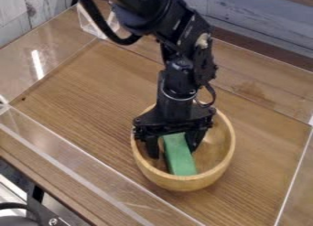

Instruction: Remove the green block from the brown bowl and put it on the table

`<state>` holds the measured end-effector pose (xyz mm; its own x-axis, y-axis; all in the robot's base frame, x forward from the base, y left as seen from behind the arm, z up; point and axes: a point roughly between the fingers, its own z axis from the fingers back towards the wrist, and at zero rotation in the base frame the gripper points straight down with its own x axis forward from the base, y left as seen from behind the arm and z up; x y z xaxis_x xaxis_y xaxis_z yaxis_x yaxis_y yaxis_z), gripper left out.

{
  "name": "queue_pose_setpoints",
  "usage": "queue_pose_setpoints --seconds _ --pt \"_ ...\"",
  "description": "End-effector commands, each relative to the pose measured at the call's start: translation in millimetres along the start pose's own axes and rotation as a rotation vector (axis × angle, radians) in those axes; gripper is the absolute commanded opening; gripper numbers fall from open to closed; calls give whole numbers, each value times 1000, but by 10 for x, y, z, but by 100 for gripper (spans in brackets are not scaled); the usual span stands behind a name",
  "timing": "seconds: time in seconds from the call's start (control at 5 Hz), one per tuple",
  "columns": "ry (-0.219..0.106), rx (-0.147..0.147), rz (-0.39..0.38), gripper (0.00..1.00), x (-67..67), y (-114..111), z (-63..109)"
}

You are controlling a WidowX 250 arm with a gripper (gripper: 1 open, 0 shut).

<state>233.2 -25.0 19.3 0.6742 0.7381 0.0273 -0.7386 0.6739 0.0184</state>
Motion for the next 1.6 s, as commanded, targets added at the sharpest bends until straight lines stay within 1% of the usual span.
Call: queue_pose_setpoints --seconds 0.0,0.2,0.6,1.0,1.2,1.4 --pt "-5 -14 -12 100 2 84 23" --pt "-7 -12 -8 100 20 175 18" --pt "-15 1 -8 100 30 31 4" --pt "-21 -4 -32 100 -142 -86 137" --pt "-23 -10 -59 100 -221 -131 122" --pt "-15 -10 -39 0 -287 -88 193"
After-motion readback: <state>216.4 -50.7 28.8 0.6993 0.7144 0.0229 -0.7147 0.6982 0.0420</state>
